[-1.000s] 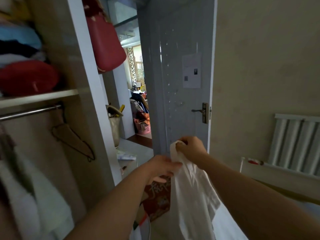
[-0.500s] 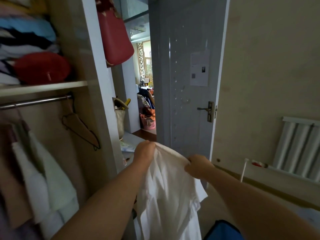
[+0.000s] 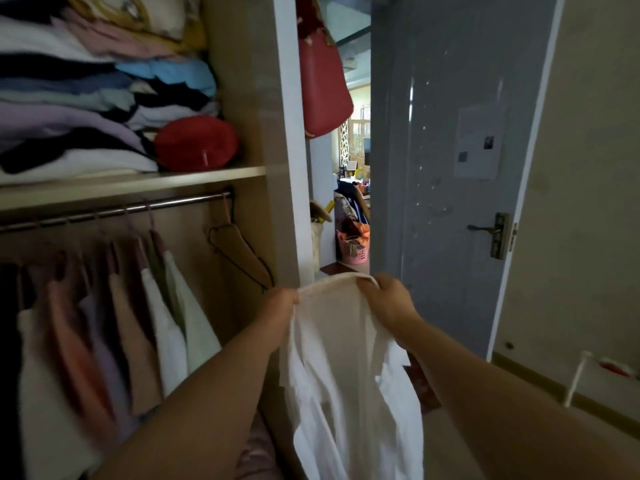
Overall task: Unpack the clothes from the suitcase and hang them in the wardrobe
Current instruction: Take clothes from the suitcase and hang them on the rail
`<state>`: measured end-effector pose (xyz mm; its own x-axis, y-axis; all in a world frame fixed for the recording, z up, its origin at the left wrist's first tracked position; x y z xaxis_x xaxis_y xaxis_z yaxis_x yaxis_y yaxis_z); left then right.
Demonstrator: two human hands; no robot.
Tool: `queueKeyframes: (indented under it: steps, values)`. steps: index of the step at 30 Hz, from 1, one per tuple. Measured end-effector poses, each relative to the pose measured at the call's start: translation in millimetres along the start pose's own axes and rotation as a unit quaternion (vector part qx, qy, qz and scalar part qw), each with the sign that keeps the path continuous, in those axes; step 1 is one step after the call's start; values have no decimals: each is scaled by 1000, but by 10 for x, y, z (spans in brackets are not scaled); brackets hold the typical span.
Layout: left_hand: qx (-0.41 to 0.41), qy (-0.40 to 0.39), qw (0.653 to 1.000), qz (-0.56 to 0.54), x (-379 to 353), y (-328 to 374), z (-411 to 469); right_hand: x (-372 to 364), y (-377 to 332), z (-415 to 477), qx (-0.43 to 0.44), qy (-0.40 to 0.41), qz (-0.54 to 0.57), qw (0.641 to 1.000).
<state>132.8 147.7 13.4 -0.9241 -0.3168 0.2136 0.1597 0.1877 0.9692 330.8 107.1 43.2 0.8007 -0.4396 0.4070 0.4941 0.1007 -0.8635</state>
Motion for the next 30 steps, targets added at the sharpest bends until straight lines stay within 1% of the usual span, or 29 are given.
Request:
queueKeyframes:
  steps: [3, 7, 10, 14, 18, 22, 24, 27, 30]
  values:
    - [22, -4, 1000, -20, 185, -53, 230, -194, -242, 23, 36, 24, 20, 999]
    - [20, 18, 999, -24, 459, -72, 671, -551, -487, 56, 66, 19, -10, 998]
    - [6, 29, 999, -16, 638, -20, 990, -782, -583, 108, 67, 30, -16, 997]
    - [0, 19, 1000, -1, 752, 85, 1397, -989, -668, 219, 69, 60, -45, 995]
    - [-20, -6, 1000, 21, 720, 170, 1764, -1120, -711, 299, 72, 94, -85, 989]
    - [-19, 0, 999, 34, 646, 181, 2059, -1192, -713, 307, 64, 151, -113, 980]
    - [-8, -13, 999, 34, 567, 174, 2147, -1243, -740, 278, 75, 170, -131, 974]
    - [22, -51, 998, -6, 404, 166, 2270, -1372, -816, 240, 97, 166, -159, 968]
    - [20, -59, 998, 25, 337, 178, 2385, -1477, -847, 251, 93, 158, -174, 967]
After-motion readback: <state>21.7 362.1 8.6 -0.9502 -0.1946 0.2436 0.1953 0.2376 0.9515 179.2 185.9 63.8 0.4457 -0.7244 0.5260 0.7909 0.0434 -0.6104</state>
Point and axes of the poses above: each hand's wrist, its own z-axis towards the middle knuckle, its own x-axis out of the back of the hand, y = z × x, the point moved 6 cm from there along z, towards the middle knuckle, and after that the axes turned 8 degrees about y, right-handed, at the moved point
